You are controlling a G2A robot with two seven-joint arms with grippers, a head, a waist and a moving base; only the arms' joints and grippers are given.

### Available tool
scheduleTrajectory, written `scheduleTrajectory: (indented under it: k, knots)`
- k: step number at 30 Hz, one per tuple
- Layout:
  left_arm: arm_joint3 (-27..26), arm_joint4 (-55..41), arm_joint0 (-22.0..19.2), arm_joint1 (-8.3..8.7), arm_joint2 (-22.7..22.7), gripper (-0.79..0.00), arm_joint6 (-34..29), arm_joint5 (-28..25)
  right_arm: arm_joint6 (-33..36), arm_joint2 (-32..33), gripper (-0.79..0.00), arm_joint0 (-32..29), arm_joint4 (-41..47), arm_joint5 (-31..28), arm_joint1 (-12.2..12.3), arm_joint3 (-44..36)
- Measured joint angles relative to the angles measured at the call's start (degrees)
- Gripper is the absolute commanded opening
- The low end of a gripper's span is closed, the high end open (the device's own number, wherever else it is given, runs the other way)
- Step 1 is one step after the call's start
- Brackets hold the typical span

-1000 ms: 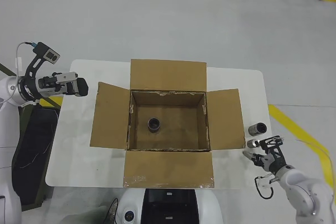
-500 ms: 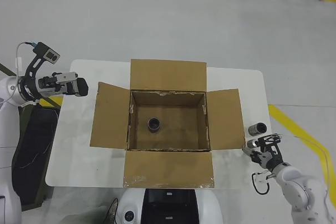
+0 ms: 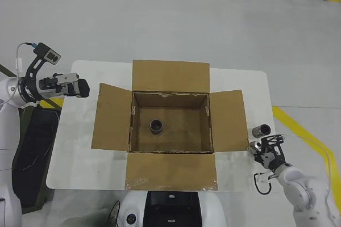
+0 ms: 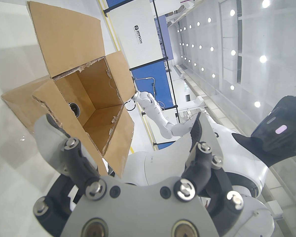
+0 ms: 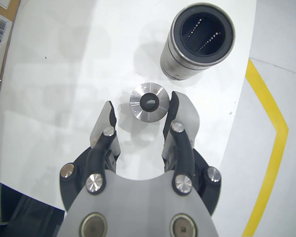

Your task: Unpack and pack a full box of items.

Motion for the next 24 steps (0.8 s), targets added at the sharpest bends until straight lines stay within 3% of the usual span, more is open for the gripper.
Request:
scheduleTrajectory:
  k: [13, 17, 19, 20, 24]
  knots:
    - [0.0, 0.0, 0.0, 0.0, 0.0, 0.0, 0.0, 0.0, -1.4, -1.5, -0.425, 2.2, 0.5, 1.3, 0.0, 2.5]
    - [0.0, 0.0, 0.0, 0.0, 0.0, 0.0, 0.0, 0.0, -1.7, -1.9, -0.588, 2.8, 0.6, 1.5, 0.0, 3.3]
    - [0.0, 0.0, 0.0, 0.0, 0.0, 0.0, 0.0, 0.0, -1.9, -2.0, -0.745, 2.9, 0.5, 1.7, 0.0, 3.7]
    - [0.0, 0.0, 0.0, 0.0, 0.0, 0.0, 0.0, 0.0, -2.0, -2.1, -0.785, 2.9, 0.4, 1.8, 0.0, 3.8]
    - [0.0, 0.0, 0.0, 0.0, 0.0, 0.0, 0.0, 0.0, -2.2, -2.0, -0.785, 2.7, 0.3, 1.7, 0.0, 3.4]
